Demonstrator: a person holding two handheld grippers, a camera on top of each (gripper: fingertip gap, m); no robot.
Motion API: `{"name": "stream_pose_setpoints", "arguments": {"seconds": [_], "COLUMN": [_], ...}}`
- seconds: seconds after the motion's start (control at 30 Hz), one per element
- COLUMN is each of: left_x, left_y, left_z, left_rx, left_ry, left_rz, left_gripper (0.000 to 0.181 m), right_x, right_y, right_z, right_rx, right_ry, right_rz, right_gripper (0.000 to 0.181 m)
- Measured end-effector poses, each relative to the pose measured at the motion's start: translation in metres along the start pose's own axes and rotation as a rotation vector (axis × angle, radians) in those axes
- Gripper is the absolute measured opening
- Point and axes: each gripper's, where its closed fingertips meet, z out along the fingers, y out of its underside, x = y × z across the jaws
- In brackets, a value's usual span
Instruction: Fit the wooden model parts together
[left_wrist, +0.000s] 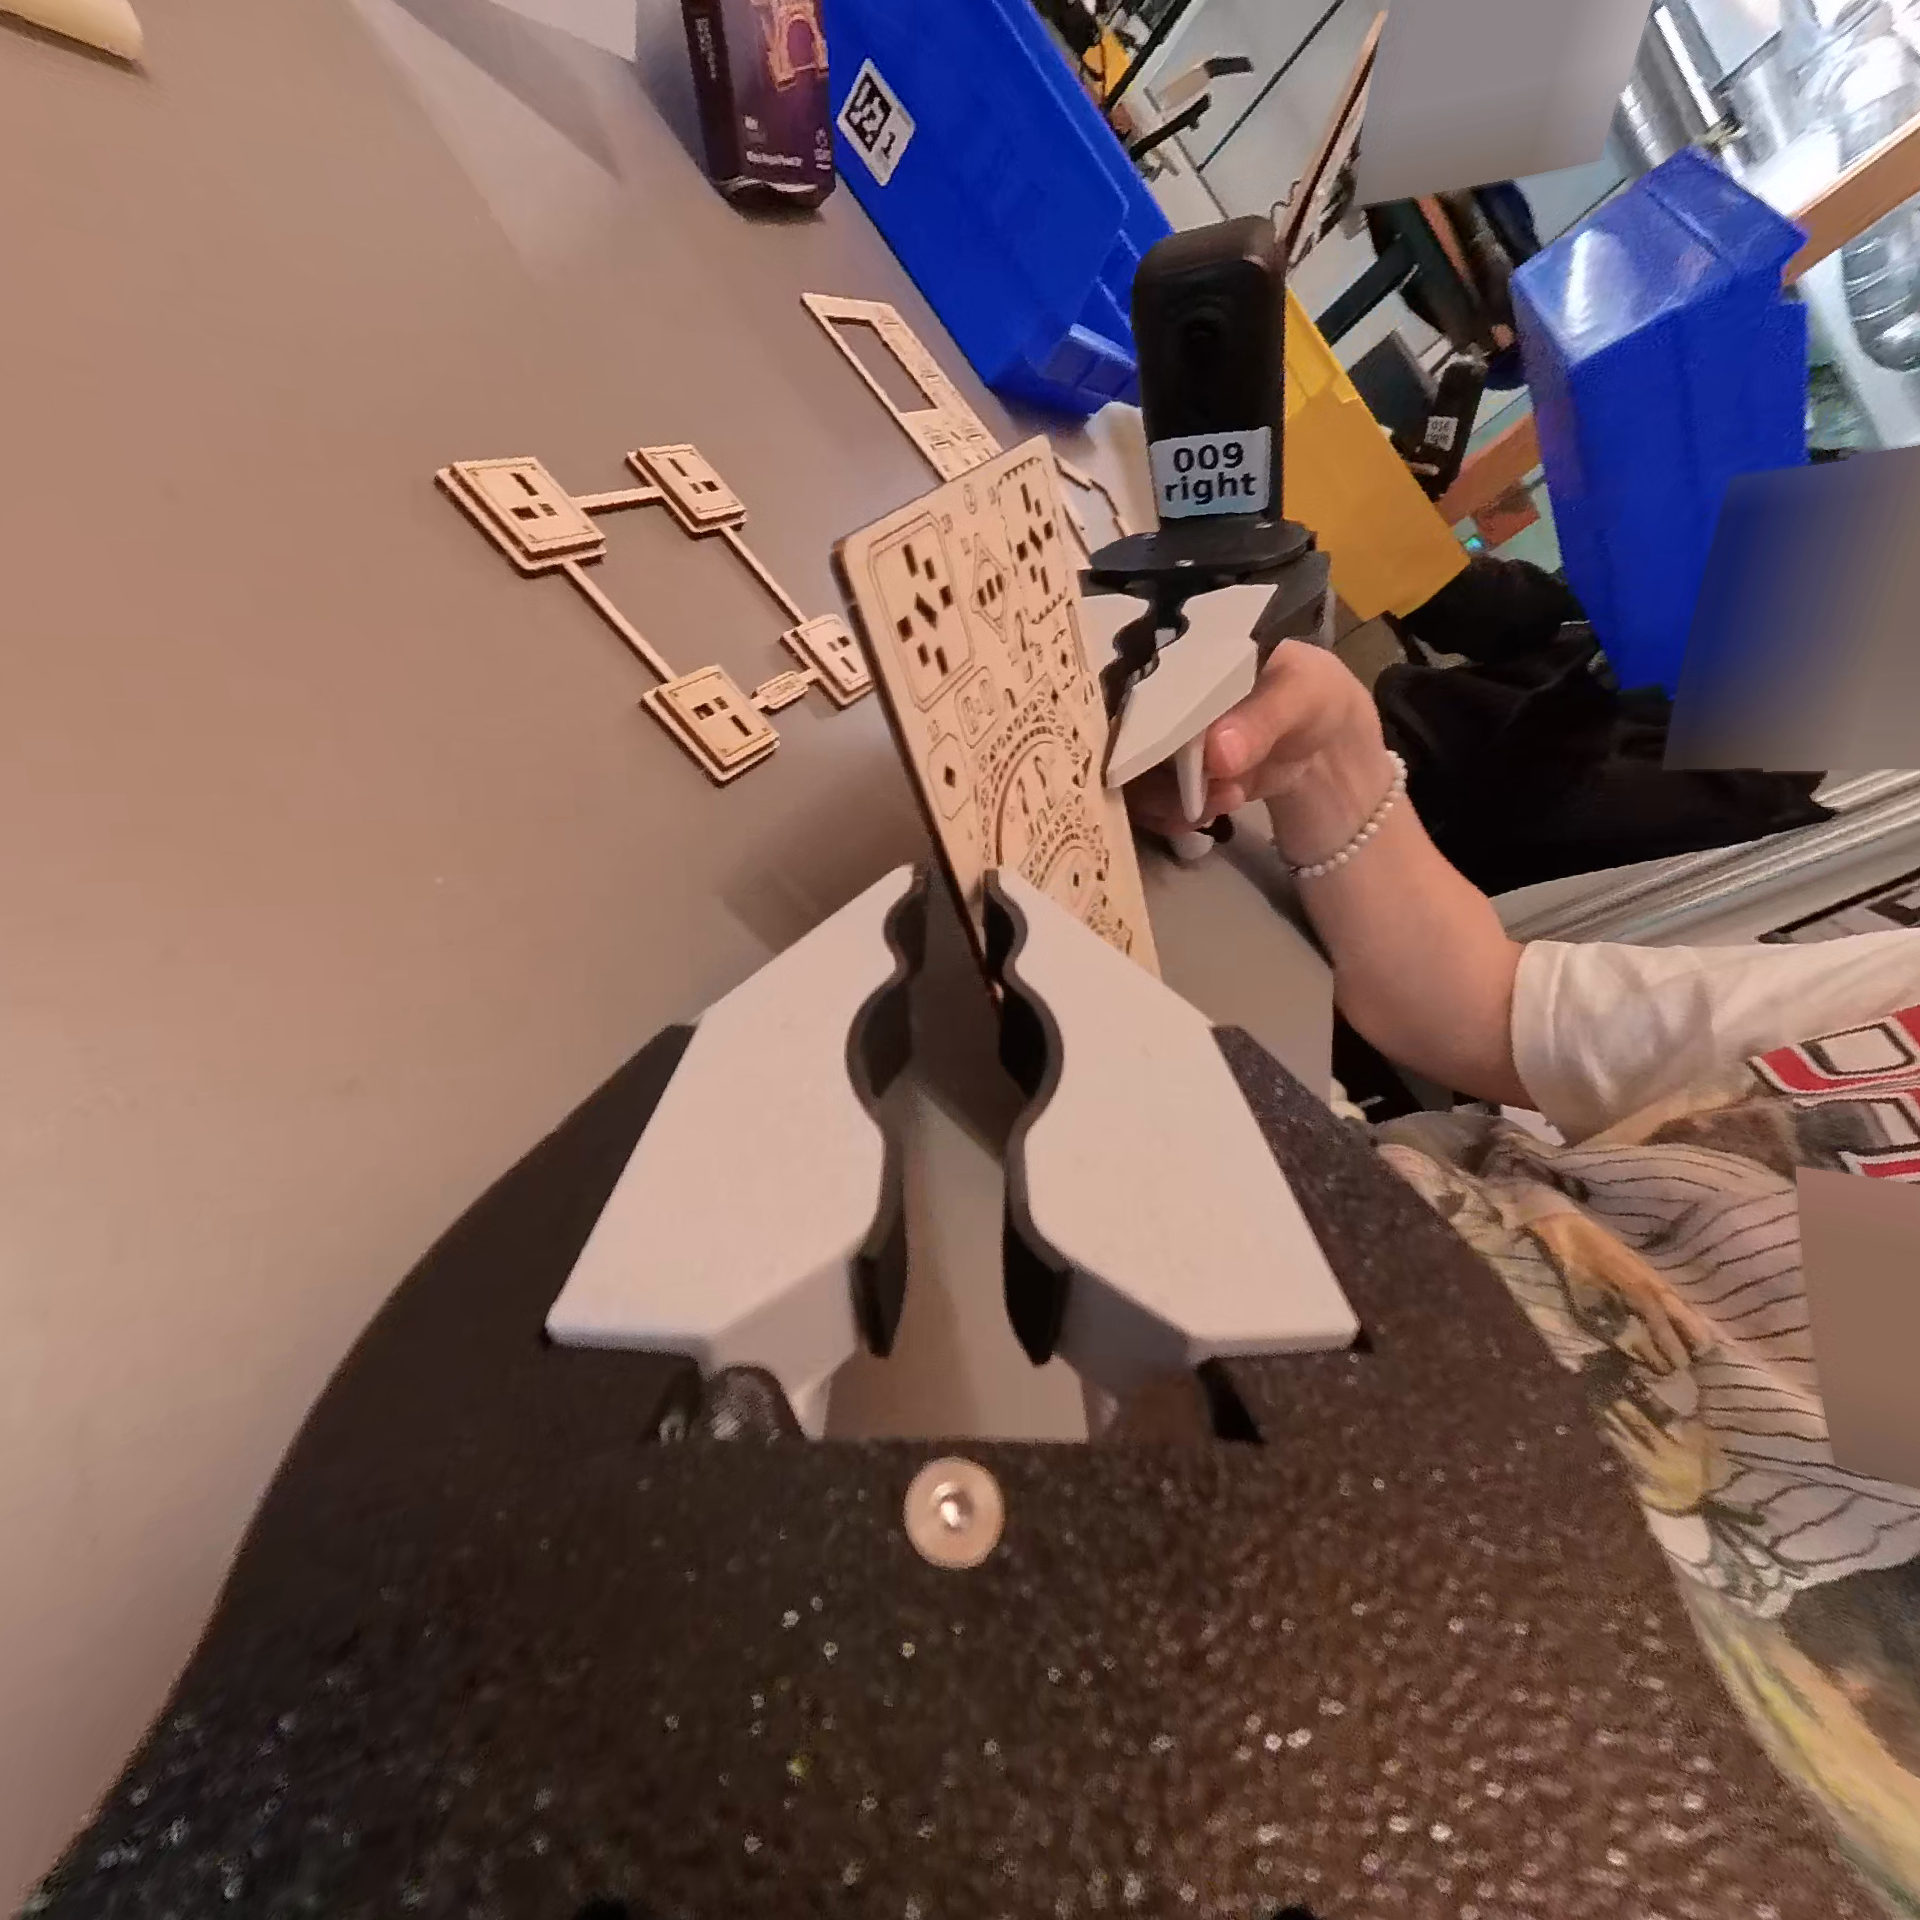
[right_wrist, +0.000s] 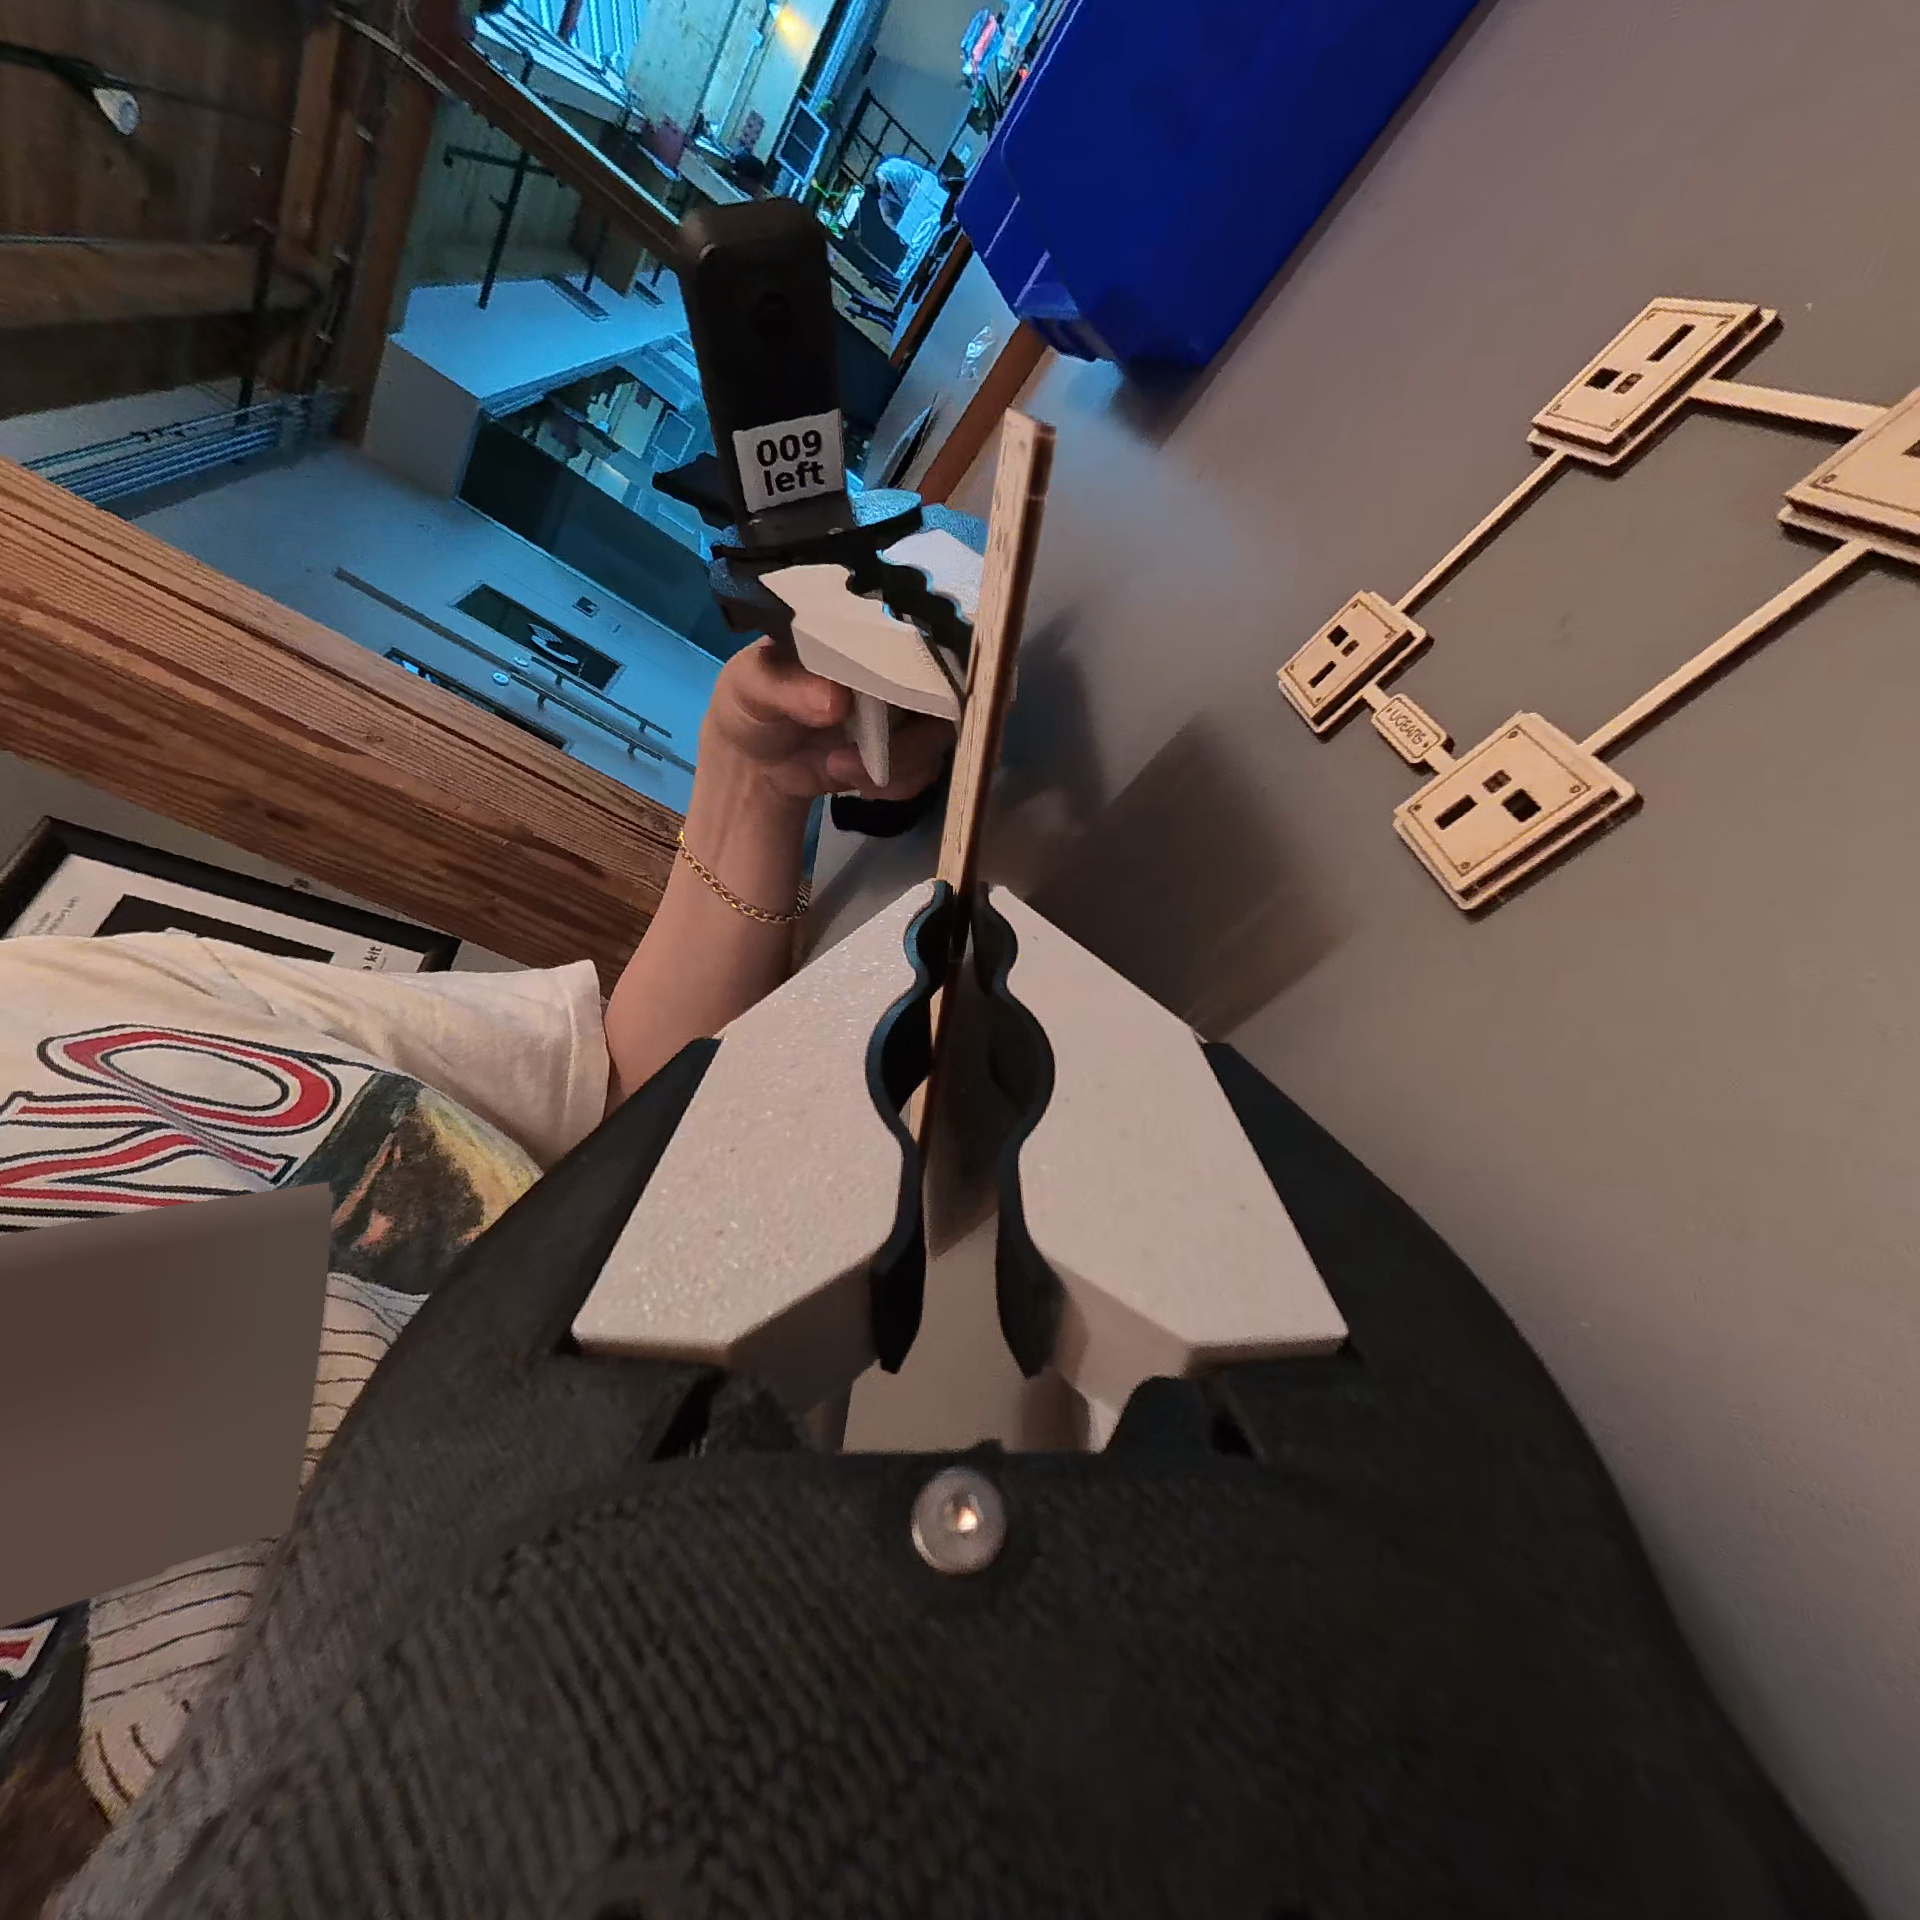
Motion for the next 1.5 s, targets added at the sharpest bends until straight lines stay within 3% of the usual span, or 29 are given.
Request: {"name": "stream_pose_setpoints", "arguments": {"seconds": [0.27, 0.83, 1.5], "left_x": [-0.011, -0.014, -0.009], "left_y": [-0.008, -0.006, -0.004], "left_z": [-0.014, -0.020, -0.020], "left_rx": [0.030, -0.069, -0.117], "left_ry": [-0.107, -0.310, -0.356], "left_rz": [0.058, 0.218, 0.293], "left_gripper": [0.008, 0.008, 0.008], "right_x": [0.001, 0.005, 0.005], "right_y": [0.000, 0.000, 0.001], "right_z": [0.000, 0.001, 0.001], "right_rx": [0.000, -0.004, -0.005], "right_ry": [0.005, 0.028, 0.028], "right_rz": [0.001, 0.012, 0.012], "right_gripper": [0.001, 0.002, 0.002]}}
